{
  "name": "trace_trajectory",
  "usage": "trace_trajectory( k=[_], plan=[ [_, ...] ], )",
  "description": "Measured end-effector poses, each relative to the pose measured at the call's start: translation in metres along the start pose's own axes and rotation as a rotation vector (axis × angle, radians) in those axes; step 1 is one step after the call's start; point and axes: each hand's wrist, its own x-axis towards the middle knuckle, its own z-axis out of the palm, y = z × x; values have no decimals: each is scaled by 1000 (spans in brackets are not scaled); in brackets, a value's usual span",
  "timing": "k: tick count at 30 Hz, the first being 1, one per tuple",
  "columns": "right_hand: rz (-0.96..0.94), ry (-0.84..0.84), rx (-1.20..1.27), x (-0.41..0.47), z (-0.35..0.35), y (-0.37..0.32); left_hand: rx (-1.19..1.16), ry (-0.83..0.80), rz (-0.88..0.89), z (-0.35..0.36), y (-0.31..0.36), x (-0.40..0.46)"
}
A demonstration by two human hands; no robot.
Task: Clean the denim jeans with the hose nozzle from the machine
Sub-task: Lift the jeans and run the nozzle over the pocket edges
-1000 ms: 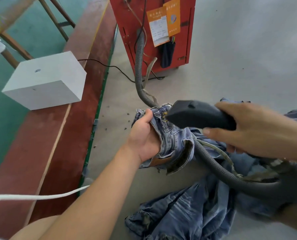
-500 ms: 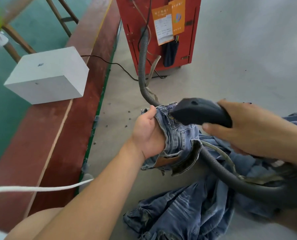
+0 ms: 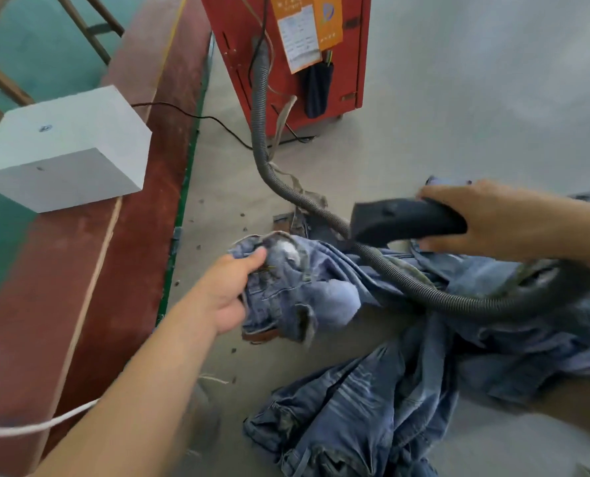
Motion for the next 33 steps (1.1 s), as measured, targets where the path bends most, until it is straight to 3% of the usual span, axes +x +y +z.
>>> trace_trajectory(
  k=[4,7,9,12,14,17,22,26,30,33],
  plan=[
    [-83,-100,-100,6,34,-8,-45,57,29,-42,5,-9],
    [-101,-87,-115,11,46,-21,93,24,-69,-52,-2,-17],
    [-133,-73,-85,12,46,-28,427,7,-65,-58,-4,-23],
    [-176,-53,-32,10,43,-34,1221,-36,-15,-67,-9,-32],
    [-191,-58,-29,8,42,-37,1400,-12,47,-70,-21,-26],
    [-199,-79,-26,2,42,-39,1077,68,180,-71,-32,-20],
    [-206,-63,19,-7,42,-33,217,17,117,-48,-32,-20],
    [-223,-30,71,-13,35,-29,91,72,-49,-23,-33,-14],
    [-211,-24,95,-20,30,-22,133,11,-261,-10,-41,-9],
    [-225,-5,97,-24,30,-18,110,-104,-309,-11,-42,-8]
  ],
)
